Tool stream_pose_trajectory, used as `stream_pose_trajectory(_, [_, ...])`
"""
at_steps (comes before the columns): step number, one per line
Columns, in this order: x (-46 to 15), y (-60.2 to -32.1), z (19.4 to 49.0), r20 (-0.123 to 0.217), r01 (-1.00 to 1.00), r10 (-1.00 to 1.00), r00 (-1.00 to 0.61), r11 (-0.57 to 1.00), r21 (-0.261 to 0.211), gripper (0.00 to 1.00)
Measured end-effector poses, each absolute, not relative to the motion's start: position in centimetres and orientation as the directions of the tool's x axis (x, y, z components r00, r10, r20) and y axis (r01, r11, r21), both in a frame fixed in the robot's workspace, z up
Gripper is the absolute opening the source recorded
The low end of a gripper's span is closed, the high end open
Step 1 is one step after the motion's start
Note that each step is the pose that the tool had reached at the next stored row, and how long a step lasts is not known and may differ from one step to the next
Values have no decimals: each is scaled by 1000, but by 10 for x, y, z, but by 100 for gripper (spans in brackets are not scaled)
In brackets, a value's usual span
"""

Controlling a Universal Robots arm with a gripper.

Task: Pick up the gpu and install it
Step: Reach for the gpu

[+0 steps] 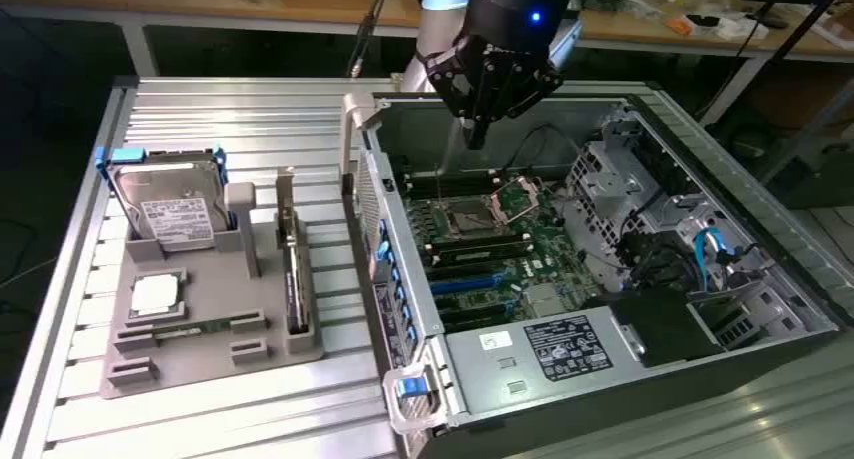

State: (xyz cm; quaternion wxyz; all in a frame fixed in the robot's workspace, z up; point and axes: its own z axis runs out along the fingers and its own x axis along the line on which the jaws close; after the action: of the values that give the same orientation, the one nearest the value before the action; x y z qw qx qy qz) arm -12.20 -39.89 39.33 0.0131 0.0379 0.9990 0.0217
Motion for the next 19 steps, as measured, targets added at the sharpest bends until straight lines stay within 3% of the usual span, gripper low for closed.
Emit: stream_pose_trajectory(19, [-167, -399, 393, -24, 75, 76, -997, 996, 44, 11])
